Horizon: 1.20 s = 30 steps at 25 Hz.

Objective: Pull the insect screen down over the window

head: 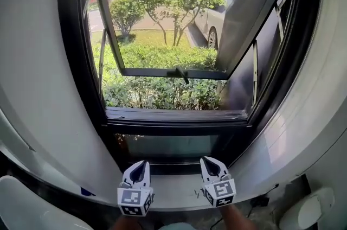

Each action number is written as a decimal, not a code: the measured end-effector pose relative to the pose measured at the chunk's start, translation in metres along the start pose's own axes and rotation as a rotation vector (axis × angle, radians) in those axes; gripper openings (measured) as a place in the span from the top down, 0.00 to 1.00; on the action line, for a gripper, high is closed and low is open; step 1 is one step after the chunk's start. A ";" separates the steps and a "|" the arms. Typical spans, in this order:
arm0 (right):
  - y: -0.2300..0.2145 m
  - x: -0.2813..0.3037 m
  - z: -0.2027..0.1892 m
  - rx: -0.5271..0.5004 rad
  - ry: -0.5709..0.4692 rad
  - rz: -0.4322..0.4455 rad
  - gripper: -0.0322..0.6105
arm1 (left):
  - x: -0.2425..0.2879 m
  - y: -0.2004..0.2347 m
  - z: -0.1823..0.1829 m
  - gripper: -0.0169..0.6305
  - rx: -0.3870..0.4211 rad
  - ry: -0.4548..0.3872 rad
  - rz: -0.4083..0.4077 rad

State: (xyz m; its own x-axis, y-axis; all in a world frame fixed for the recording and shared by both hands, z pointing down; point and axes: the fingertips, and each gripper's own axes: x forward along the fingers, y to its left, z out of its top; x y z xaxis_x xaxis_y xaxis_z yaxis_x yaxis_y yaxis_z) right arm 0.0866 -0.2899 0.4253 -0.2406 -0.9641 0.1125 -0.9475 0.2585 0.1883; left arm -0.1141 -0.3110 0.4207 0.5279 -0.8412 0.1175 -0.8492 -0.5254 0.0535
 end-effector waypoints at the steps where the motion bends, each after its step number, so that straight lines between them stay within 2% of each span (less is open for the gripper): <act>1: -0.005 0.006 0.010 -0.031 -0.009 -0.003 0.95 | 0.005 0.006 0.011 0.95 0.020 -0.007 -0.001; 7: -0.058 0.035 0.091 -0.238 -0.101 -0.018 0.95 | 0.034 0.033 0.096 0.95 0.159 -0.074 0.003; 11: -0.094 0.051 0.161 -0.366 -0.185 -0.018 0.95 | 0.049 0.041 0.156 0.94 0.299 -0.109 0.045; 13: -0.111 0.056 0.195 -0.416 -0.222 -0.022 0.93 | 0.054 0.039 0.192 0.89 0.350 -0.144 0.053; 16: -0.131 0.065 0.243 -0.507 -0.263 -0.031 0.83 | 0.061 0.032 0.245 0.79 0.407 -0.191 0.048; 21: -0.164 0.074 0.320 -0.664 -0.312 -0.070 0.71 | 0.081 0.031 0.306 0.69 0.517 -0.172 0.054; 26: -0.196 0.065 0.398 -0.825 -0.363 -0.140 0.68 | 0.090 0.041 0.375 0.55 0.664 -0.206 0.117; 30: -0.224 0.054 0.456 -0.917 -0.395 -0.194 0.65 | 0.094 0.056 0.437 0.48 0.720 -0.244 0.151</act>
State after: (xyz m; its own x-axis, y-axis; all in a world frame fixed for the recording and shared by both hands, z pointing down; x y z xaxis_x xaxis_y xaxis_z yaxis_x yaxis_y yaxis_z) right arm 0.1895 -0.4273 -0.0561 -0.3094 -0.9028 -0.2986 -0.4906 -0.1174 0.8635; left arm -0.1049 -0.4752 0.0014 0.4673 -0.8706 -0.1538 -0.7358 -0.2865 -0.6136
